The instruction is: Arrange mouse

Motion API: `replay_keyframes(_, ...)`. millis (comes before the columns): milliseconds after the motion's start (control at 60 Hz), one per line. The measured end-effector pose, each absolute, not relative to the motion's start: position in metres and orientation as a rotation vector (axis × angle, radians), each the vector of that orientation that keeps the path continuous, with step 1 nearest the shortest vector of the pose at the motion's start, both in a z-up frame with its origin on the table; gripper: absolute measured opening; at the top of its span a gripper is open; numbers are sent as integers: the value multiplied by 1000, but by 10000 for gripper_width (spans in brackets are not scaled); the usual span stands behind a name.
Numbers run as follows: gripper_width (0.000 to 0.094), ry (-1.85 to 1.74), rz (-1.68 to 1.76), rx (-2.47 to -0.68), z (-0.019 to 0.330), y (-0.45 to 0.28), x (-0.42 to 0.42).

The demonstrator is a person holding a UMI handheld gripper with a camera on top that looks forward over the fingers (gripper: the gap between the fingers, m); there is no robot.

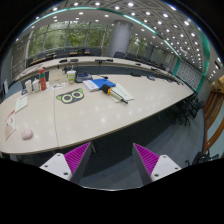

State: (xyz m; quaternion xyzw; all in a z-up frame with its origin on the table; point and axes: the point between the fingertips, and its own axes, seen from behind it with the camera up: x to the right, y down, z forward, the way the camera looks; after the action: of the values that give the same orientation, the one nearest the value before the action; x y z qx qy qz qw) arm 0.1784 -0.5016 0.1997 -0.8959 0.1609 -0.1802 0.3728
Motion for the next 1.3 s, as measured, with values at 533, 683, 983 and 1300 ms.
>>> replay_keyframes(533, 856, 73, -86, -2290, 28, -374, -117)
replay_keyframes(683, 852, 4, -31, -2269, 9, -325, -179)
replay_keyframes(983, 849, -82, -59, -2246, -10, -256, -217)
replay_keyframes(1300, 822, -94, -74, -2222, -9, -195, -214)
